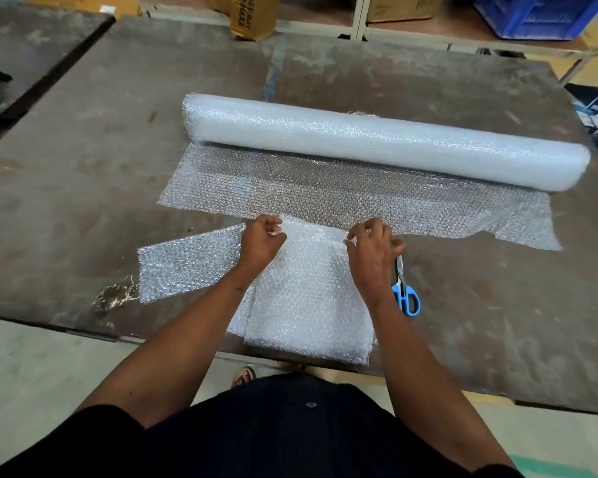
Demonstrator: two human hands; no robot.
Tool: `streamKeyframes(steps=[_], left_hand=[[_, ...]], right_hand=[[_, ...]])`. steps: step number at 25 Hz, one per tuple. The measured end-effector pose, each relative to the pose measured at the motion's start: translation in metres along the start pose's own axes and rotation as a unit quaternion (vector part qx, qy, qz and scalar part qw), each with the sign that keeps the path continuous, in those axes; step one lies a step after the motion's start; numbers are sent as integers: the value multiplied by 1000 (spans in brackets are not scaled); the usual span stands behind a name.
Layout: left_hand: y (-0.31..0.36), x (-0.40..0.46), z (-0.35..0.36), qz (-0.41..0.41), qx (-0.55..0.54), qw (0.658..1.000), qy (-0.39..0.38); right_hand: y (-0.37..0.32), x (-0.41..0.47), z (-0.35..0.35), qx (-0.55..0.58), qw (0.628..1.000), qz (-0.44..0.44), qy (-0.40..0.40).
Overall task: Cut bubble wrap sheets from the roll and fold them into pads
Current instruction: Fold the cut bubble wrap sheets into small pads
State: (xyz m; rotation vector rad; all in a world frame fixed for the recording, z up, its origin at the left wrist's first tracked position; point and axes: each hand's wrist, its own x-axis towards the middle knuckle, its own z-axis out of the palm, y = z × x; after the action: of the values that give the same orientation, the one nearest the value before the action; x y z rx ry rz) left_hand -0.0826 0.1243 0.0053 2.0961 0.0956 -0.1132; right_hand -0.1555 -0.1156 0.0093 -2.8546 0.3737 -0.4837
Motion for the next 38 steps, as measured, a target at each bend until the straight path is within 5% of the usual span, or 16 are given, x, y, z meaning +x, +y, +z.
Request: streamKeyframes(steps=[6, 9, 16, 23, 28, 33, 38], left_hand=[[0, -9, -3, 122, 101, 987, -40], [6, -19, -4, 160, 58, 984, -48], [9, -49, -6, 114, -132, 970, -170], [18, -51, -10, 31, -290, 946, -143], [12, -63, -23, 71, -218, 959, -168], [-3, -89, -57, 197, 18, 963, -183], [-23, -105, -73, 160, 60, 958, -228]], right_hand=[[7, -13, 0, -11, 1000, 0, -25], [4, -16, -8, -17, 996, -40, -83], [-15, -4, -19, -1, 984, -137, -112], [-10, -9, -34, -3, 980, -141, -143], [15, -23, -43, -82, 965, -153, -194], [33, -59, -49, 46, 954, -169, -241], [31, -84, -54, 70, 941, -222, -245]])
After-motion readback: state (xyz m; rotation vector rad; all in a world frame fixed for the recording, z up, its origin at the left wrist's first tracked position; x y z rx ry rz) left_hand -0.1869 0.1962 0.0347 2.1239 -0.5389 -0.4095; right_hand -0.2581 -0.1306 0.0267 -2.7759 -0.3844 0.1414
